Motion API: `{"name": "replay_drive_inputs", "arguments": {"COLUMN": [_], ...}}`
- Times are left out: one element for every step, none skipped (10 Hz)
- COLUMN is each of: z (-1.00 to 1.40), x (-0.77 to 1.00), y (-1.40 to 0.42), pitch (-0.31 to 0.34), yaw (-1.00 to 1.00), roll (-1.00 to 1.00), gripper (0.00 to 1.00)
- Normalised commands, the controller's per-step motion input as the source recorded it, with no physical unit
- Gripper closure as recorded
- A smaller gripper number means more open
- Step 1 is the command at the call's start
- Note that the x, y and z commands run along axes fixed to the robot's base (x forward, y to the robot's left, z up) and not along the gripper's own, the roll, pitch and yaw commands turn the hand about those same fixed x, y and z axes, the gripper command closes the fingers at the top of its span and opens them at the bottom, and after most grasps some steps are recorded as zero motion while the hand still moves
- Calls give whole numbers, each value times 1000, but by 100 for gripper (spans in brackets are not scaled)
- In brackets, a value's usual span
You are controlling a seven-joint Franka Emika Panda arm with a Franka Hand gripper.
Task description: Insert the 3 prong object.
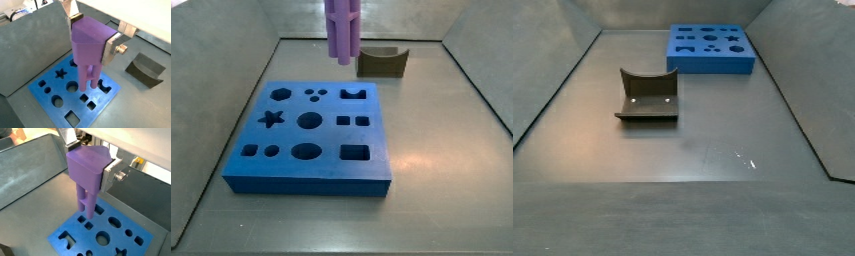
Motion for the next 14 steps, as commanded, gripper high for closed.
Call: {"name": "replay_drive_inputs", "arguments": {"z": [0, -237, -486, -634, -709, -677, -526, -317, -246, -283, -260, -223, -169, -143], "x": [0, -40, -260, -211, -274, -309, -217, -226, -209, -166, 0, 0, 0, -60], "y": [29, 174, 371, 457, 509, 363, 214, 163, 157, 146, 171, 143, 120, 126], "pitch": [0, -24, -236, -234, -143, -9, 59, 119, 141, 131, 30, 0, 0, 0], "yaw": [0, 0, 0, 0, 0, 0, 0, 0, 0, 0, 0, 0, 0, 0], "roll": [-11, 0, -96, -159, -59, 127, 254, 351, 376, 313, 36, 0, 14, 0], "gripper": [100, 100, 100, 100, 100, 100, 100, 100, 100, 100, 100, 100, 100, 100]}}
